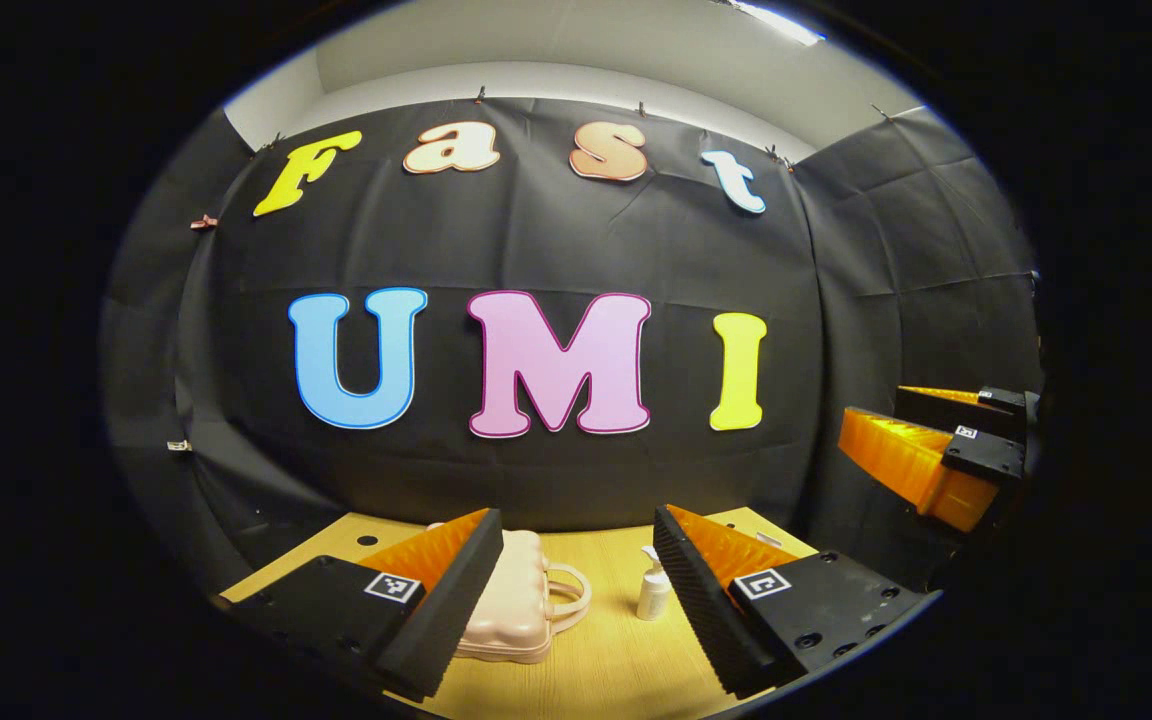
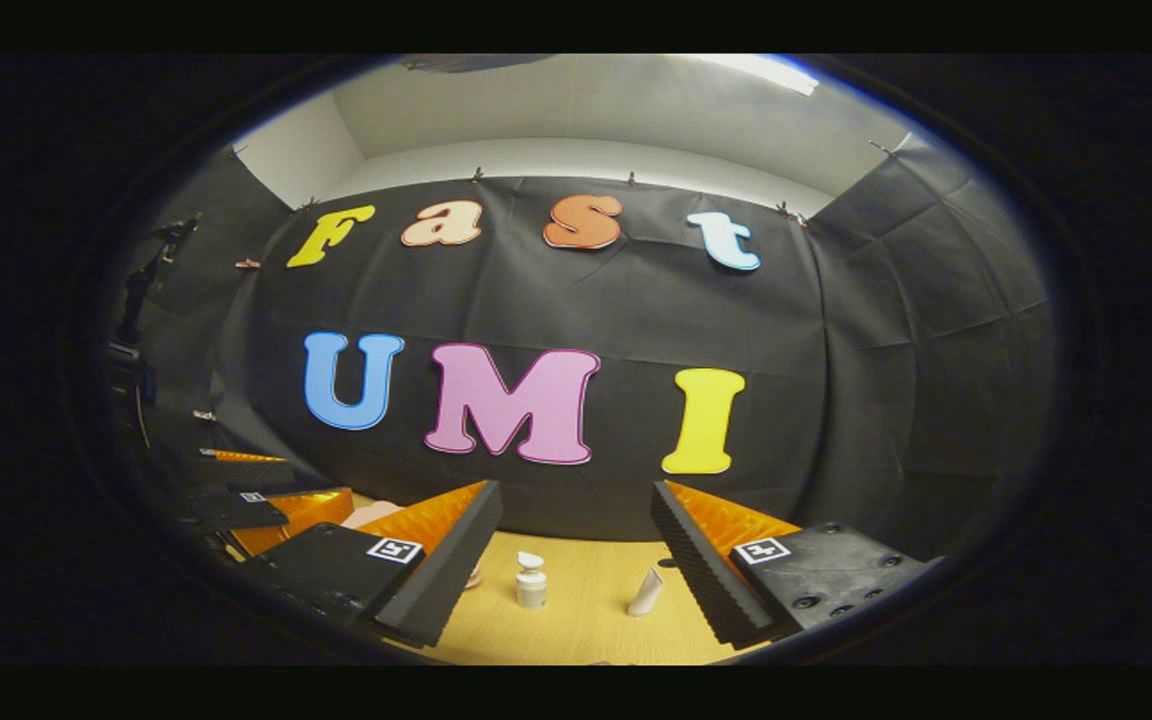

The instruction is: First open the suitcase, pack the skin care products into it, and then close the suitcase.

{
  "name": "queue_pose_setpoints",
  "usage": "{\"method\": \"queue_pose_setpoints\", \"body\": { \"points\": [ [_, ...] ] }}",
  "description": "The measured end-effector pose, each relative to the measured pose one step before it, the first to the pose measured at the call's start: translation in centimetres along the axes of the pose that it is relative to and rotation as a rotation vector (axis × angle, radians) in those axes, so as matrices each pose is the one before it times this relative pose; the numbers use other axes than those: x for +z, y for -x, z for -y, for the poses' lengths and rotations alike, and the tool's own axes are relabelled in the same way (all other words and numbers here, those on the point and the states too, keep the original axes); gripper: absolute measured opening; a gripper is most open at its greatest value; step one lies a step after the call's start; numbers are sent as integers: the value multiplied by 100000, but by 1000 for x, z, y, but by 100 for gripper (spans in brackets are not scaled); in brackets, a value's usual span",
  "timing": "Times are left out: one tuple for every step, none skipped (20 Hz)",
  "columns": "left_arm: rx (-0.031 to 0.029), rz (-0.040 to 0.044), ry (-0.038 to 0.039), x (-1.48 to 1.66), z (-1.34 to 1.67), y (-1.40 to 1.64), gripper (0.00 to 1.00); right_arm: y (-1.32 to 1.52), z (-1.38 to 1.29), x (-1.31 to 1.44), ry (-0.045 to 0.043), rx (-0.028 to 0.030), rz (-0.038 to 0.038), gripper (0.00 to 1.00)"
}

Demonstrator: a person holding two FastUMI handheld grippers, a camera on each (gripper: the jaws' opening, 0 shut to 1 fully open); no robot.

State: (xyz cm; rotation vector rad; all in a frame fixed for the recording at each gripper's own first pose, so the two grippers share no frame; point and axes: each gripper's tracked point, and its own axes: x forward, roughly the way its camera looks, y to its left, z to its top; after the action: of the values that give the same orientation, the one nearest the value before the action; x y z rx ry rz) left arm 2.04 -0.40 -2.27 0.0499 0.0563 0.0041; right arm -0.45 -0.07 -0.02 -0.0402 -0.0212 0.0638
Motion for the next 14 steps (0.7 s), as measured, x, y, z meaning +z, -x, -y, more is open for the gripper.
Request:
{"method": "queue_pose_setpoints", "body": {
  "points": [
    [-190,-169,-795,-244,146,-281,98,-102,237,-102,-3,-146,-20,97],
    [-1104,-1233,-720,-239,272,-487,98,-91,177,-14,-72,-72,-51,97],
    [-1473,-1816,-954,-402,224,-441,98,-42,214,-8,5,-13,-61,97],
    [-359,-707,-230,-1,-86,-455,98,-114,140,-33,226,-149,-96,97],
    [-459,-131,756,273,-214,-619,98,-153,246,-100,41,-13,-272,97],
    [-580,-492,1034,105,-144,-717,98,-198,117,-85,-48,110,-104,97],
    [-635,-1151,1039,-287,-151,-1052,98,-219,274,-31,48,-193,-69,97],
    [-1417,-2638,287,-431,18,-980,98,-182,301,-92,39,-194,-179,97],
    [-1317,-4076,-217,-869,23,-1074,98,-229,193,-144,-268,18,-555,97],
    [-1563,-3542,74,-626,15,-1254,98,-219,188,-9,-866,-66,-363,97],
    [-2030,-4040,651,-801,36,-1566,98,-218,345,193,-870,30,464,97],
    [-1992,-3119,702,-721,20,-1164,98,-219,252,177,-133,-252,451,97],
    [-2344,-4080,453,-896,167,-1576,98,-254,450,9,247,-434,246,96],
    [-3117,-4474,982,-892,111,-1554,98,-353,429,-67,354,-443,29,96]
  ]
}}
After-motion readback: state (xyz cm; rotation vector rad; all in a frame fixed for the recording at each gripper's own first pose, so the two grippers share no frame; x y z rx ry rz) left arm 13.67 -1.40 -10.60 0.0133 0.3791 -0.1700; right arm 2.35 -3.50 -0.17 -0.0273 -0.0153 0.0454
